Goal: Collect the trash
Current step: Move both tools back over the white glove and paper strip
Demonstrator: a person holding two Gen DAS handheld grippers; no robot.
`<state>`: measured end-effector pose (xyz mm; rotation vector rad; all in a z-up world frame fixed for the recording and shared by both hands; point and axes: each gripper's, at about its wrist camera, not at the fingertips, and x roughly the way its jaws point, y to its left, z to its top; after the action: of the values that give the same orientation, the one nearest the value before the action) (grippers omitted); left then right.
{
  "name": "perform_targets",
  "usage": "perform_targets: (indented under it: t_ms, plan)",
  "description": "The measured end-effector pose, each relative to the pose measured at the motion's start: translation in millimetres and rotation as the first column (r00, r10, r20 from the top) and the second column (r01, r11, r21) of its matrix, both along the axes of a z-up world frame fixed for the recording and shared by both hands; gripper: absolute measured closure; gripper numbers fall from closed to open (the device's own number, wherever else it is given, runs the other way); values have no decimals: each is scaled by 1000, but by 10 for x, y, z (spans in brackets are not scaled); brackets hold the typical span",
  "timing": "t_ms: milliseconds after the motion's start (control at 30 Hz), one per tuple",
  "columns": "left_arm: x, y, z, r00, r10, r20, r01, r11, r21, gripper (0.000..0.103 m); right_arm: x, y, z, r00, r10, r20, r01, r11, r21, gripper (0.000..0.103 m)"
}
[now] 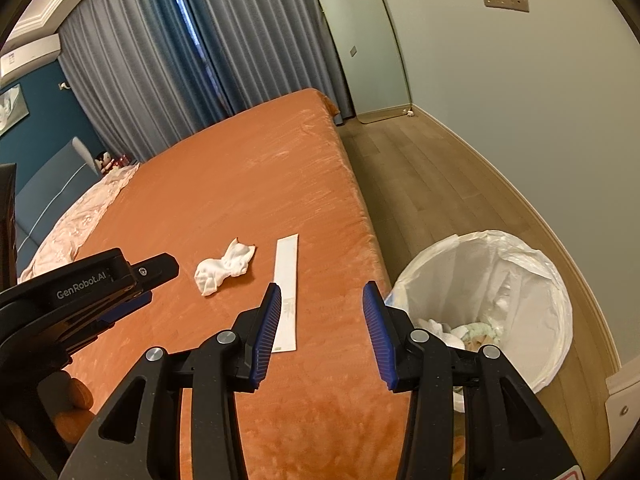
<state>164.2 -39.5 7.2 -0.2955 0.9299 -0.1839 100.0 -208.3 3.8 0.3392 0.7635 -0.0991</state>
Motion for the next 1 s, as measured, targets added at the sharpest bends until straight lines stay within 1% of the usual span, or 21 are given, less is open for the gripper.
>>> perform_targets:
  t_ms: [300, 533, 633, 667, 700, 833, 900, 1000]
  plan:
    - [105, 357, -100, 999, 47, -21, -47, 999, -4, 58, 180, 369, -101, 998, 56, -33, -56, 998, -10, 61]
    - [248, 707, -251, 994, 94, -47, -94, 996, 0, 58, 361, 666, -243, 992, 101, -70, -102, 995, -18, 61]
    - [341, 881, -355, 991, 117, -65, -116, 993, 13, 58, 473, 769, -351, 989, 112, -92, -114, 993, -18, 57]
    - [375, 941, -394, 989, 127, -71, -125, 992, 21, 55, 502, 788, -386, 989, 113, -97, -115, 993, -18, 55]
    - [419, 1006, -442, 987, 139, -78, -137, 990, 30, 50, 545, 816, -436, 988, 115, -107, -118, 993, -17, 54]
    - [623, 1217, -671, 981, 165, -103, -159, 985, 67, 40, 764, 920, -715, 979, 127, -159, -127, 992, 9, 54]
    - [743, 1287, -792, 977, 172, -126, -162, 983, 83, 28, 887, 950, -885, 973, 132, -189, -130, 991, 23, 54]
    - [958, 1343, -959, 973, 180, -142, -168, 982, 88, 21, 1085, 970, -1145, 963, 128, -237, -125, 992, 29, 52]
